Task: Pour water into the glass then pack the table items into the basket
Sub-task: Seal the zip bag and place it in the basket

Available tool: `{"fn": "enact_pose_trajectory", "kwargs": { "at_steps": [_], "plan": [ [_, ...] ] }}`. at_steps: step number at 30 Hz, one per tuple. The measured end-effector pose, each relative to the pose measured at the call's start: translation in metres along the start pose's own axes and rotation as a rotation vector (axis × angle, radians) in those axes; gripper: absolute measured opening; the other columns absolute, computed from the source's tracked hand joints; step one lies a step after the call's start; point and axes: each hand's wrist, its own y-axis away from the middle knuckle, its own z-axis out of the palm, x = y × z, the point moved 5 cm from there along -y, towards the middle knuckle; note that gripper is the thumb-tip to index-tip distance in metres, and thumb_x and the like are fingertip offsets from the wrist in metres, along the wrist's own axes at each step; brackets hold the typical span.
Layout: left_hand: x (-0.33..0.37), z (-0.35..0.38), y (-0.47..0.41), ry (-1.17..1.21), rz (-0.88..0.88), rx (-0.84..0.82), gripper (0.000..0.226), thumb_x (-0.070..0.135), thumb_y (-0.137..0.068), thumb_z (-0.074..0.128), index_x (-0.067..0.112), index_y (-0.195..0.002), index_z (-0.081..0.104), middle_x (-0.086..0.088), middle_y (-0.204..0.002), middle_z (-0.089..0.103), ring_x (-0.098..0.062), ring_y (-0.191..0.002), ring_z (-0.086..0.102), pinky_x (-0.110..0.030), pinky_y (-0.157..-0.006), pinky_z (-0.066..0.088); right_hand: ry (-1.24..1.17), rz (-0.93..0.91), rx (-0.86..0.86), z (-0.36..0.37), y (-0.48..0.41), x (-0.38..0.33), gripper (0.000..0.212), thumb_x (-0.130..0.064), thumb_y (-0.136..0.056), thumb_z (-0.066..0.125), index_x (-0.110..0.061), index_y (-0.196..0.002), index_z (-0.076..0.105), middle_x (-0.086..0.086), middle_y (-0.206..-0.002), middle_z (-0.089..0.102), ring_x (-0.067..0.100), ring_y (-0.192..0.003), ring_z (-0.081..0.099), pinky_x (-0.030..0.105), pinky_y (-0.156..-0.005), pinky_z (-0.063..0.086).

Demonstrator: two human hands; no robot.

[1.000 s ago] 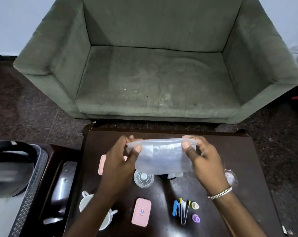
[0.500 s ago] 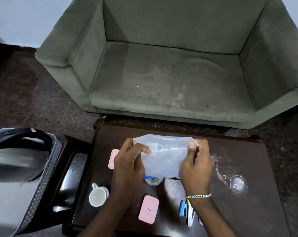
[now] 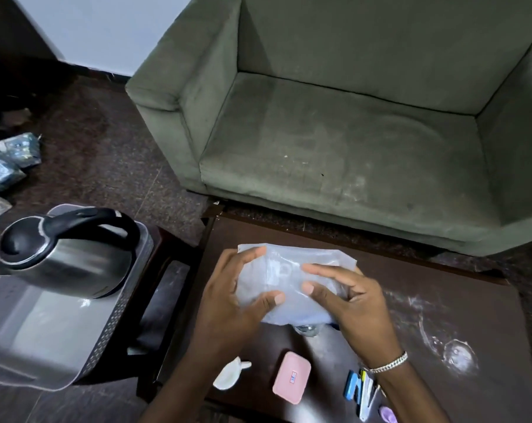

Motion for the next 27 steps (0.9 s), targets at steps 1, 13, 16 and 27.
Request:
{"fn": "enact_pose_trajectory", "kwargs": {
  "at_steps": [1,13,16,27],
  "plan": [
    [-0.005,-0.009,0.001,0.004,-0.009,-0.028,0.064,0.033,-0.072,0.085,0.037,-0.131,0.062,0.013,-0.128,0.058,-0.008,-0.125,0.057,-0.017,-0.098,0.047,-0.003,0.015,-0.052,0.006,-0.001,-0.001,0.030,-0.020,-0.079,0.084,-0.035,-0.105,0.079,-0.014,-0.111,0.076,0.009,-0.112,0.067,0.035,-0.100,0.052],
    [-0.082,-0.200,0.055,-0.294,-0.153,-0.132,0.086,0.025,-0.081,0.085,0.043,-0.152,0.042,0.036,-0.149,0.039,0.008,-0.143,0.037,-0.017,-0.107,0.044,0.221,0.078,-0.447,0.193,0.020,-0.005,0.052,-0.012,-0.083,0.079,-0.038,-0.127,0.067,-0.017,-0.131,0.062,0.019,-0.087,0.064,0.028,-0.093,0.052],
    [-0.111,-0.259,0.074,-0.362,-0.271,-0.120,0.086,0.020,-0.075,0.083,0.047,-0.148,0.046,0.037,-0.141,0.043,0.005,-0.136,0.045,-0.018,-0.103,0.047,0.291,-0.020,-0.556,0.264,0.034,-0.005,0.052,-0.010,-0.087,0.070,-0.026,-0.136,0.062,-0.014,-0.140,0.056,0.004,-0.121,0.055,0.014,-0.111,0.033],
    [-0.263,-0.357,0.066,-0.721,-0.520,-0.270,0.095,0.010,-0.080,0.084,0.039,-0.156,0.034,-0.003,-0.167,0.031,-0.022,-0.155,0.027,-0.037,-0.124,0.027,0.929,-0.293,-0.716,0.450,0.042,0.020,0.027,-0.025,-0.093,0.058,-0.017,-0.118,0.066,0.000,-0.122,0.061,0.034,-0.117,0.045,0.054,-0.094,0.033]
  ]
}}
